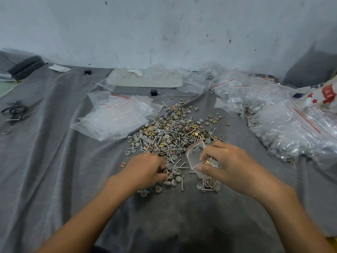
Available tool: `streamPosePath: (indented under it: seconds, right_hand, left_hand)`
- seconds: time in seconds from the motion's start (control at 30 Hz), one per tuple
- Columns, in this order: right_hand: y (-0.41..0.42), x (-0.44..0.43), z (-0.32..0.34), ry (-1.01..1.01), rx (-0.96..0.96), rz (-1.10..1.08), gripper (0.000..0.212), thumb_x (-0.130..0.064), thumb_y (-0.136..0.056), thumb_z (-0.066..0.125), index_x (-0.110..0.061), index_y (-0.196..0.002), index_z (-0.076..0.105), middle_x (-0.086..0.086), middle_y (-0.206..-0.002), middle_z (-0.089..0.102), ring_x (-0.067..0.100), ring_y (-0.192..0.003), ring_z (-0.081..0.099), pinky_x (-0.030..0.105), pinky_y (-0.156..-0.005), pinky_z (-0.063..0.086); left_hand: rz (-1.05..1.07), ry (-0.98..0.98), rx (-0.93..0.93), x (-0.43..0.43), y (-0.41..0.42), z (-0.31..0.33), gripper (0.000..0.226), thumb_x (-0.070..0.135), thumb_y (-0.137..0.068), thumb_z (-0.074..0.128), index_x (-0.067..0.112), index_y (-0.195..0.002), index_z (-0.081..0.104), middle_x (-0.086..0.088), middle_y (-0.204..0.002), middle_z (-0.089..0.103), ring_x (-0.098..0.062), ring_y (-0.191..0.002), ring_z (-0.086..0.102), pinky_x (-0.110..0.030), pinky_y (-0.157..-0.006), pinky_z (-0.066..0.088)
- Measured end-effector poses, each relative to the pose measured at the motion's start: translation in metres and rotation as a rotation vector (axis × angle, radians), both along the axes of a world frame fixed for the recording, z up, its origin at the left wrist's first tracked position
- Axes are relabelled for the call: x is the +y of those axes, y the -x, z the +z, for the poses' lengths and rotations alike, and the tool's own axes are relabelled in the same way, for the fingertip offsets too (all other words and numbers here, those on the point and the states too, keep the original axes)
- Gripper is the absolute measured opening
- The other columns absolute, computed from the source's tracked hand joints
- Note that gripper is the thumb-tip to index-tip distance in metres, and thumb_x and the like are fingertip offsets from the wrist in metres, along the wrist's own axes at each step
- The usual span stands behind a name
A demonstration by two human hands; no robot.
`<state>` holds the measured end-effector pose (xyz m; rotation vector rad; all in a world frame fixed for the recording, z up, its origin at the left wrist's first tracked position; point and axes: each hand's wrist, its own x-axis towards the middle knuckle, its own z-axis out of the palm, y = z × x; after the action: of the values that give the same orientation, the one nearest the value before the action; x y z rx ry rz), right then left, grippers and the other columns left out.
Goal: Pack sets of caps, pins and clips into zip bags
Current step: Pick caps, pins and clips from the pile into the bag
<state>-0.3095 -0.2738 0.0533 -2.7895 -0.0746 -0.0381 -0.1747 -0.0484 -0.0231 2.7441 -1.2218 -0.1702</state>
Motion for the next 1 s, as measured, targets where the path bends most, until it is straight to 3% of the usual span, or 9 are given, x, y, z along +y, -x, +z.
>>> streamPosePath:
  seconds: [0.23,0.47,0.57,0.67,0.8,0.9,1.0]
  right_hand:
    - [0.002,-0.001,0.003,0.009,-0.002,-0.005,0.016,-0.058,-0.091,0.058,-0.044,-0.095,0.054,-0.023,-0.103,0.053,0.001,-0.101,0.050,0.031,-0.090,0.044]
    - [0.003,-0.003,0.002,0.009,0.005,-0.014,0.018,-0.059,-0.091,0.058,-0.042,-0.098,0.058,-0.022,-0.104,0.054,0.002,-0.102,0.052,0.034,-0.091,0.046]
    - [0.003,-0.002,0.001,0.014,-0.003,-0.010,0.018,-0.059,-0.090,0.058,-0.043,-0.096,0.056,-0.024,-0.103,0.053,0.001,-0.102,0.051,0.031,-0.089,0.044]
    - [0.003,-0.002,0.001,0.016,-0.007,-0.011,0.018,-0.060,-0.090,0.057,-0.043,-0.096,0.056,-0.025,-0.103,0.052,-0.001,-0.102,0.049,0.029,-0.088,0.043]
    - [0.004,-0.002,0.002,0.013,-0.007,-0.017,0.017,-0.059,-0.091,0.059,-0.043,-0.097,0.057,-0.022,-0.104,0.054,0.002,-0.103,0.051,0.033,-0.091,0.046]
    - [0.005,-0.003,0.003,0.014,-0.003,-0.022,0.017,-0.057,-0.092,0.060,-0.042,-0.097,0.057,-0.020,-0.106,0.056,0.004,-0.105,0.052,0.035,-0.093,0.046]
    - [0.005,-0.003,0.004,0.014,-0.002,-0.018,0.016,-0.058,-0.092,0.059,-0.044,-0.095,0.055,-0.020,-0.106,0.056,0.003,-0.104,0.052,0.035,-0.093,0.046]
  left_hand:
    - [-0.036,0.065,-0.081,-0.006,0.006,-0.002,0.023,0.043,-0.096,0.047,0.024,-0.097,0.061,0.005,-0.097,0.059,-0.022,-0.090,0.061,-0.034,-0.065,0.047]
    - [0.100,0.353,0.160,-0.003,0.004,0.012,0.024,0.038,-0.096,0.038,0.025,-0.079,0.049,0.006,-0.074,0.058,-0.013,-0.069,0.056,-0.033,-0.065,0.047]
    - [0.166,0.536,0.292,-0.004,0.005,0.022,0.028,0.040,-0.092,0.030,0.024,-0.077,0.048,0.005,-0.072,0.056,-0.015,-0.067,0.054,-0.032,-0.061,0.040]
    - [0.252,0.671,0.400,-0.007,0.004,0.027,0.036,0.033,-0.101,0.027,0.017,-0.078,0.049,-0.001,-0.074,0.055,-0.014,-0.066,0.050,-0.031,-0.064,0.041]
    - [0.308,0.837,0.628,-0.007,0.000,0.031,0.036,0.028,-0.104,0.035,0.015,-0.077,0.055,0.002,-0.068,0.060,-0.010,-0.059,0.051,-0.025,-0.058,0.042]
    - [0.327,1.020,0.791,-0.010,-0.001,0.033,0.023,0.016,-0.103,0.049,0.012,-0.085,0.062,-0.003,-0.085,0.075,-0.012,-0.067,0.062,-0.022,-0.059,0.050]
    - [0.375,1.174,0.864,-0.012,-0.002,0.035,0.016,0.008,-0.098,0.059,0.011,-0.083,0.066,-0.009,-0.091,0.078,-0.010,-0.074,0.070,-0.020,-0.064,0.057]
